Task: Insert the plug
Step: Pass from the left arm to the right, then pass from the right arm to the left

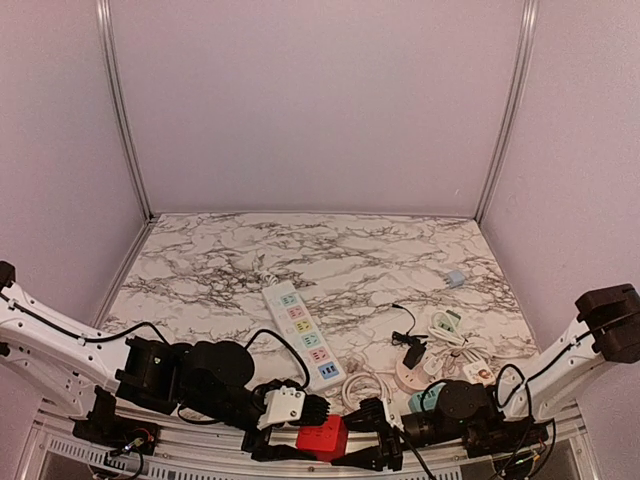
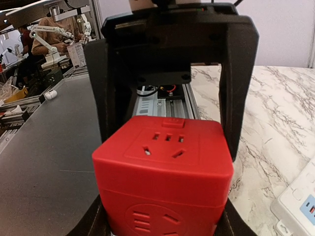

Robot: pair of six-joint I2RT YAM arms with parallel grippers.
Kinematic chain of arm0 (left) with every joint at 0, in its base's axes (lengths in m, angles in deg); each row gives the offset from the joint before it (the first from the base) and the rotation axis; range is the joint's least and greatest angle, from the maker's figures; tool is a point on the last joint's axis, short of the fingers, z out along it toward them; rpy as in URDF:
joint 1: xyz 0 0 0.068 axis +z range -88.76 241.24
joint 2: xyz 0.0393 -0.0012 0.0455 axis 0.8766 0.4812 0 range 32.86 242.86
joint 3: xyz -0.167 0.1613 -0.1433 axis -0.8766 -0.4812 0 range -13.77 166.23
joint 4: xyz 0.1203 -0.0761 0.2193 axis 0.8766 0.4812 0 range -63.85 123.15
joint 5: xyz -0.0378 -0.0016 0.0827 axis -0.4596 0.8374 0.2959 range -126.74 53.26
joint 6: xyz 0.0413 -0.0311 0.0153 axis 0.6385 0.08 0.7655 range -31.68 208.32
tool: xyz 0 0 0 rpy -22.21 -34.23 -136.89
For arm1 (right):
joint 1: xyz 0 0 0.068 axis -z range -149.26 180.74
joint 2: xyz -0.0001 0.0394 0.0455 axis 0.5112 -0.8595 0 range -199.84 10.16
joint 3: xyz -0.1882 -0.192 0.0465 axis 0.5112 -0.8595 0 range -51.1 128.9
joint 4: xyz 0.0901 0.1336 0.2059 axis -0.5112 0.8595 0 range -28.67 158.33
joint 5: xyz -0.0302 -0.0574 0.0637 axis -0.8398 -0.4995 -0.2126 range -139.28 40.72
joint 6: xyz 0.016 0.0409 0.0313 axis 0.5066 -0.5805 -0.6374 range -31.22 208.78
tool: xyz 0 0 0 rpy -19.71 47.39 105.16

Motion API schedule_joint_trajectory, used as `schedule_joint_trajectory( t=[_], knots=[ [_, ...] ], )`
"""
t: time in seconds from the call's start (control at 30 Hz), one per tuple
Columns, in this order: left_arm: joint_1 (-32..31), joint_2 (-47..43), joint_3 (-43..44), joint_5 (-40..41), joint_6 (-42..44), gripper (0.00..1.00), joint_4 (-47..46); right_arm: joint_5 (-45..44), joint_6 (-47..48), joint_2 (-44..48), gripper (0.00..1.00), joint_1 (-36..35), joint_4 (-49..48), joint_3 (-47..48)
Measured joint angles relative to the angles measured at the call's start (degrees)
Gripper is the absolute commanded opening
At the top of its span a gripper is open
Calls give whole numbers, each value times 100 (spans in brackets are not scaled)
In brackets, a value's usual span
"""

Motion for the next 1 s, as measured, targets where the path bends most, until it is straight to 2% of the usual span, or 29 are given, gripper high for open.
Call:
schedule_joint_trajectory(
  t=[0.03, 0.2, 0.37, 0.5, 0.73, 1.0],
  knots=[
    [-4, -37, -22, 66, -22, 98, -83, -50, -2, 2, 24, 2, 20, -2],
    [-4, -302, -98, 236, -122, 99, -503, -306, -125, 251, 23, 35, 28, -221],
    [-4, -409, -190, 293, -188, 99, -763, 61, -750, 800, 23, 402, -492, -754],
    [-2, -417, -238, 291, -195, 99, -835, 358, -1032, 1106, 24, 479, -531, -789],
    [-4, -417, -258, 337, -293, 99, -1003, 623, -1145, 1213, 25, 485, -599, -789],
    [-4, -538, -354, 793, -627, 99, -1158, 431, -1104, 1303, 26, 485, -424, -791]
  ],
)
